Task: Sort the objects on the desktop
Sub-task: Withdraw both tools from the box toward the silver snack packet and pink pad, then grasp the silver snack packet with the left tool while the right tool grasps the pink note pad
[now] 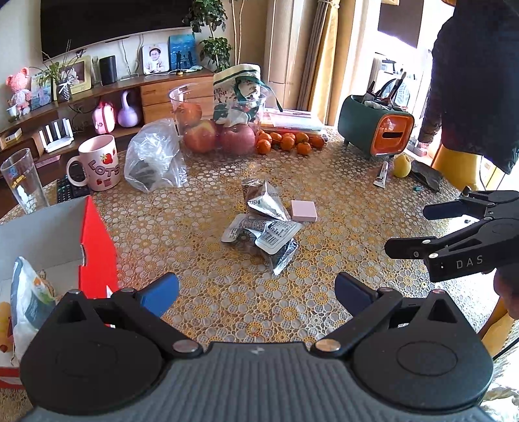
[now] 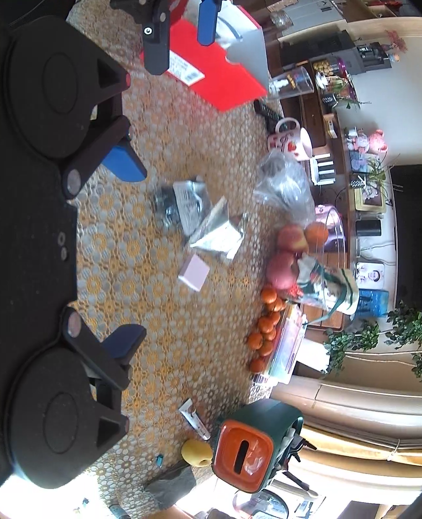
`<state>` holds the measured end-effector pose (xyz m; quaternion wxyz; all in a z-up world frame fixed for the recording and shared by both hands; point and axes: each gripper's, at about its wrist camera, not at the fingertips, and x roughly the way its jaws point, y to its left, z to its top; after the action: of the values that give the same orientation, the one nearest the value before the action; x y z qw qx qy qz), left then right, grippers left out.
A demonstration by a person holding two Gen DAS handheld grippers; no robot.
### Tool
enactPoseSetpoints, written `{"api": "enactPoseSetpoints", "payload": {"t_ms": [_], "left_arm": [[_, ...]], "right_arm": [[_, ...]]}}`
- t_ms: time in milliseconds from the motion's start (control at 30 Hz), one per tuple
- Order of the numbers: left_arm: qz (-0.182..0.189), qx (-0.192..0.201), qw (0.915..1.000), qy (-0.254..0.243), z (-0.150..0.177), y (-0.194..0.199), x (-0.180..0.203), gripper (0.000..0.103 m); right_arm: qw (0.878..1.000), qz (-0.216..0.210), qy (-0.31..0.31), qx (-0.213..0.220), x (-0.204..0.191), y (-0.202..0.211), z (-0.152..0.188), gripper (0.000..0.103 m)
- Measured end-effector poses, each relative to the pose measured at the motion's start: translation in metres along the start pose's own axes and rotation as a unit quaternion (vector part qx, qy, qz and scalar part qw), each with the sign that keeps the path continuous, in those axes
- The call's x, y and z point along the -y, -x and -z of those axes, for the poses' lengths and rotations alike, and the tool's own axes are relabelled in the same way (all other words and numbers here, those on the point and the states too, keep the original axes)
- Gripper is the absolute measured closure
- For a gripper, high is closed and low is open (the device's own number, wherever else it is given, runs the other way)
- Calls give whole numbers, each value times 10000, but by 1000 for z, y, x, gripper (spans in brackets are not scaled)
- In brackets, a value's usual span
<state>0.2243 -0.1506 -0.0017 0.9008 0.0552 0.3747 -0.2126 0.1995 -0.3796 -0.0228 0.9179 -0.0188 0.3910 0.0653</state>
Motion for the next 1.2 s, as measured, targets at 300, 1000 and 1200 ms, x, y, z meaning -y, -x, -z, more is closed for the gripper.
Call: {"api": "enactPoseSetpoints", "payload": {"t_ms": [300, 1000, 1200], "left_arm": [[9, -157, 9995, -290, -35, -59, 11, 0], [-81, -593, 9971, -477, -103, -189, 2, 0], [-85, -807, 9953, -520, -106, -215, 3, 0]], "right_arm": [[9999, -6, 109, -49, 28, -51, -10, 9], [9972, -322, 527, -423, 48, -166, -37, 17], [9946, -499, 762, -497, 45, -185, -42, 23]]}}
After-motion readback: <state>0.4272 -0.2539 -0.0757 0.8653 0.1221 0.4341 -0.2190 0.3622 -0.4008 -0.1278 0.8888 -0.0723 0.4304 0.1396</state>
